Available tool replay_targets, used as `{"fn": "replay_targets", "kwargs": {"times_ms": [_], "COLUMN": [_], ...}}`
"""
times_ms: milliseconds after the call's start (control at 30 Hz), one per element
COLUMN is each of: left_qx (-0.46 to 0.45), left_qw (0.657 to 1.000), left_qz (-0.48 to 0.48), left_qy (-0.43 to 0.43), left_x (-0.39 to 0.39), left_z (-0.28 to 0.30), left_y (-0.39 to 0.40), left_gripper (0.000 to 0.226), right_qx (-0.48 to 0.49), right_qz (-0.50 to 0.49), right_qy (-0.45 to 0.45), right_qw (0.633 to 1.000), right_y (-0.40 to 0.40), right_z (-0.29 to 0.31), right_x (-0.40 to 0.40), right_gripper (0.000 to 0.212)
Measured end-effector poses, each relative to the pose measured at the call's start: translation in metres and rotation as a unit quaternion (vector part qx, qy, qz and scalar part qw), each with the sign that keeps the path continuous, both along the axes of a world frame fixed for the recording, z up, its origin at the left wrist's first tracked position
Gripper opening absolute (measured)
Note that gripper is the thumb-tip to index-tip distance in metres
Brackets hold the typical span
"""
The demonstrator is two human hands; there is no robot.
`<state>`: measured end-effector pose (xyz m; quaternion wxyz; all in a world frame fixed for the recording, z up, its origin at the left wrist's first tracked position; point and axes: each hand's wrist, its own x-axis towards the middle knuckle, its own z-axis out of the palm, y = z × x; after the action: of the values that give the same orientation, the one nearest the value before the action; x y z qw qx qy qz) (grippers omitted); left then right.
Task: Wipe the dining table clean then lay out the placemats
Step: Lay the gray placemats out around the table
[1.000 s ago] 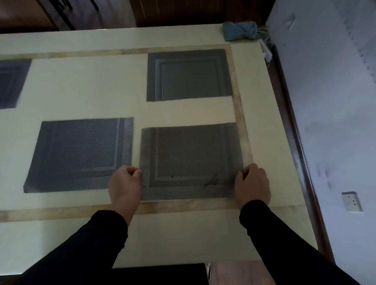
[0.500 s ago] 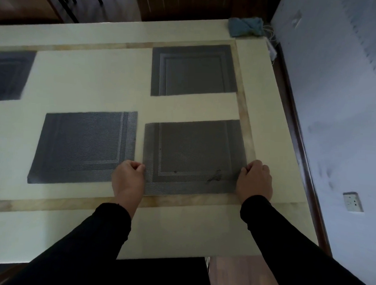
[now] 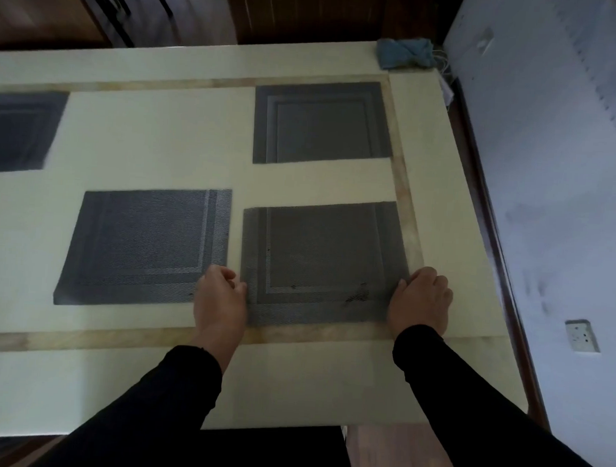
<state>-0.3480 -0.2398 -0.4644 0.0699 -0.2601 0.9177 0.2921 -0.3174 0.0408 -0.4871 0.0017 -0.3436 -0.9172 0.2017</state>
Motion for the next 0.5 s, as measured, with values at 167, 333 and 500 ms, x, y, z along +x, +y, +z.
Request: {"fn": "replay_targets", "kwargs": {"times_ms": [167, 333, 500], "left_qx": [-0.057, -0.036, -0.011], "left_qw": [0.984, 0.977, 0.974], "left_qz": [-0.165, -0.209, -0.226], "left_qy": [0.022, 0.014, 0.004], "left_x": [0.016, 0.021, 0.02], "left_z": [-0.002, -0.002, 0.003], "left_y": [-0.002, -0.007, -0.019], "left_gripper": [0.013, 0.015, 0.018], "right_qx": [0.057, 0.062, 0.036], "right_qz": [0.061, 0.152, 0.144], "right_qy": [-0.012, 0.005, -0.011], "right_qw": [0.996, 0.986, 0.989], "right_y": [-0.007, -0.024, -0.038], "right_z": [0.004, 0.001, 0.009], "right_x": [0.004, 0.014, 0.01], "right_gripper": [0.027, 0.016, 0.015]}}
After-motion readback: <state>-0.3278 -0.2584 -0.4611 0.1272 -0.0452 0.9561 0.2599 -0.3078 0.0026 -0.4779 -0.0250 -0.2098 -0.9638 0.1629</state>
